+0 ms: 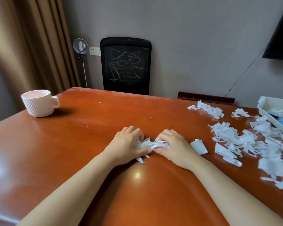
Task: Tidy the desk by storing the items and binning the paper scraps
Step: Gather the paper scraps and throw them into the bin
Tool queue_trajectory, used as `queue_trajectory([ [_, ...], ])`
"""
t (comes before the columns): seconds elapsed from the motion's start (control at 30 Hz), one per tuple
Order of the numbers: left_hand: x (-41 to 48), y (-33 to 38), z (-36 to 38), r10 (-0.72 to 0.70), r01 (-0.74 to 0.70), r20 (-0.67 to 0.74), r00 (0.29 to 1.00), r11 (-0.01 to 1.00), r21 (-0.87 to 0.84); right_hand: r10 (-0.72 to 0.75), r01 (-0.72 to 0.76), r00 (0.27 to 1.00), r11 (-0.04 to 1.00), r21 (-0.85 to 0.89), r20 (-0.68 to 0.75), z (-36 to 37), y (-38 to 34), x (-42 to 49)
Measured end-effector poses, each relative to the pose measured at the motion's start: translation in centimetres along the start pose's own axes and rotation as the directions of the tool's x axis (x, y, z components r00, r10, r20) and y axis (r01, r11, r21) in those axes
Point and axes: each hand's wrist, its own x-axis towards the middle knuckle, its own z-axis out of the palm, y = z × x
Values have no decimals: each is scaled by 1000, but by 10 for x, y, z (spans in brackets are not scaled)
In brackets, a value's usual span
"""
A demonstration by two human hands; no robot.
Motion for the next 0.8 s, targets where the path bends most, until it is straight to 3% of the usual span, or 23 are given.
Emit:
queue_trajectory([
  [0.1,1,-1,-2,-10,9,-33,999,999,-49,33,-34,999,996,84,16,-4,-4,-3],
  [0.23,-4,0,-3,34,-39,-62,997,996,-84,38,-43,995,998,51,97,-4,-6,-4],
  [0.43,-7,4,-7,4,-30,-158,987,987,-160,13,-12,1000,997,77,-11,-2,-2,-3],
  [0.53,-8,4,-7,-49,18,-141,989,977,-213,15,-10,998,997,82,-69,-3,-2,-4],
  [0.67,-9,7,-12,-97,57,-173,980,974,-221,80,-30,980,966,258,-184,-6,1,-3],
  [0.8,-9,9,-17,-240,130,-194,951,882,-452,232,-23,910,855,519,-342,-20,-4,-1],
])
